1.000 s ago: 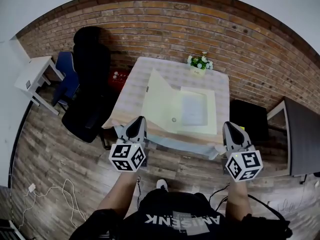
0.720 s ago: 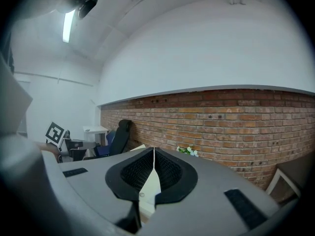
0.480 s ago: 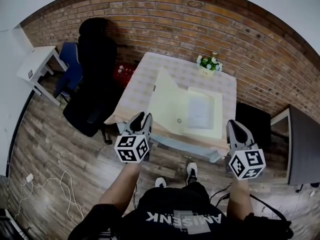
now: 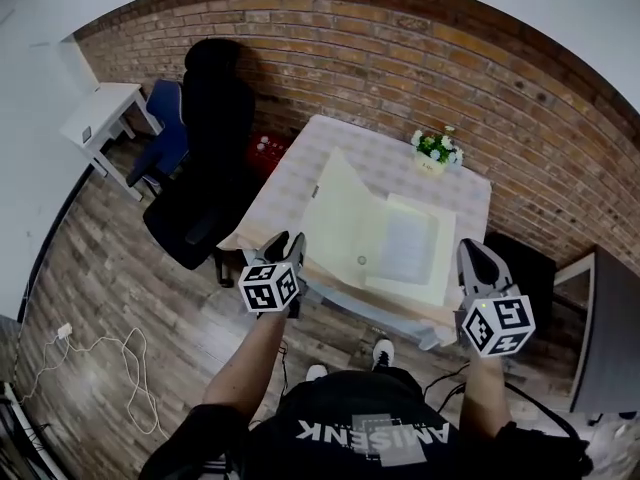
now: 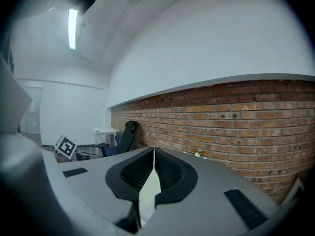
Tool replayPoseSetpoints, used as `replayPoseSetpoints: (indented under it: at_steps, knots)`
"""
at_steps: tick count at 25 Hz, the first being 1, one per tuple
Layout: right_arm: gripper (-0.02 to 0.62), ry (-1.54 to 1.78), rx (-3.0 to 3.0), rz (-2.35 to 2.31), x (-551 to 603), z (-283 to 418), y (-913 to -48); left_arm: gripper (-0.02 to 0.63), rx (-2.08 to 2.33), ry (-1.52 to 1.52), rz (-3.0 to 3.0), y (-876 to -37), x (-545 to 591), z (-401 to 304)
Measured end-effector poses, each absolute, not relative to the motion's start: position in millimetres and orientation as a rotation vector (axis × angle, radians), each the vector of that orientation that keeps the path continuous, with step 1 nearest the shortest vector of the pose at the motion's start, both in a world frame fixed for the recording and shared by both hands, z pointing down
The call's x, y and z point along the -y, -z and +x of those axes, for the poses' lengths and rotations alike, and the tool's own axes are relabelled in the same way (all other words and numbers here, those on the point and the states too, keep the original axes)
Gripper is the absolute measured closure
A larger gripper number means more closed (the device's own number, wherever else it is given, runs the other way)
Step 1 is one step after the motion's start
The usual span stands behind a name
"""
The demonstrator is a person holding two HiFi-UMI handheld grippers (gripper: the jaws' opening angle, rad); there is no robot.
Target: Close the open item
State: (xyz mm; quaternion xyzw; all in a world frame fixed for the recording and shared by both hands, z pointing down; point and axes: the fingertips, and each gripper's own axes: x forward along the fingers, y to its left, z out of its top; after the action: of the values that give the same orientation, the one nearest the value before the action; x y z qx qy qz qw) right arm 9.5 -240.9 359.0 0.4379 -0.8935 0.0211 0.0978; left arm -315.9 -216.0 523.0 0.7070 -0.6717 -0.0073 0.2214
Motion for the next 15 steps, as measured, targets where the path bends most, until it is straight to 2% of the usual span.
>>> replayPoseSetpoints:
  at_steps: [15]
  knots:
    - [0.552, -0.141, 2.691, 1.184, 308, 32, -382, 0.463, 1.985, -0.037, 1.692, -569, 234, -334]
